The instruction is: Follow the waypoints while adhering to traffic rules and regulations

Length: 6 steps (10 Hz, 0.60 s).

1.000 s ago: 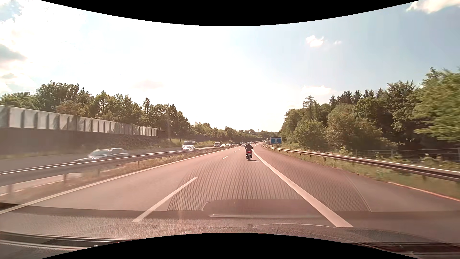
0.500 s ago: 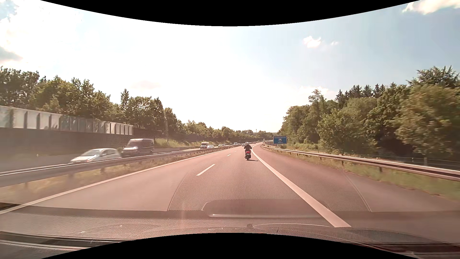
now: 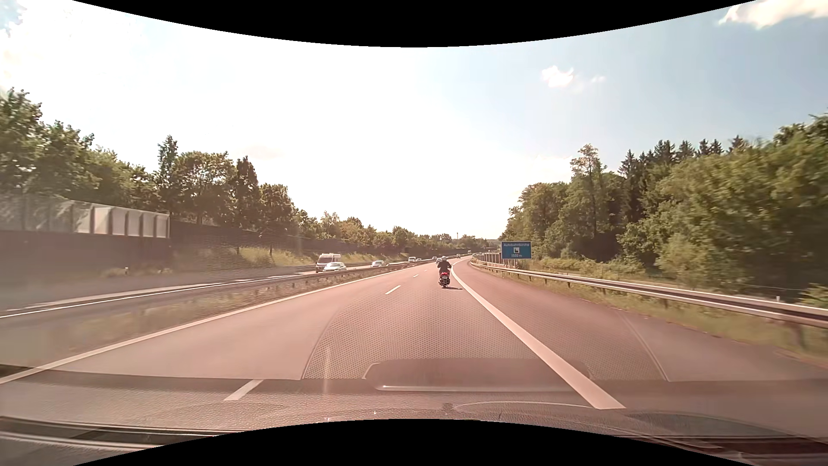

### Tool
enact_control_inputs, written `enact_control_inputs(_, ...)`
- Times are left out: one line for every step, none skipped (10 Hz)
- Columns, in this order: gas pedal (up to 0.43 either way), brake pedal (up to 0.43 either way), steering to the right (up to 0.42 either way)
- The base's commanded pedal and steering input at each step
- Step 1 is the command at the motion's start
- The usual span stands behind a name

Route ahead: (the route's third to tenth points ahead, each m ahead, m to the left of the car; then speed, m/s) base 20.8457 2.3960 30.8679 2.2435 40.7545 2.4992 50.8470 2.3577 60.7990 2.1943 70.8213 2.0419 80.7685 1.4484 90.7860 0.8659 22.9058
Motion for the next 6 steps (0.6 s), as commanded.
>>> enact_control_inputs(0.240,0.012,0.003)
enact_control_inputs(0.240,0.012,0.003)
enact_control_inputs(0.240,0.012,0.003)
enact_control_inputs(0.240,0.012,0.003)
enact_control_inputs(0.240,0.012,0.003)
enact_control_inputs(0.240,0.012,0.003)
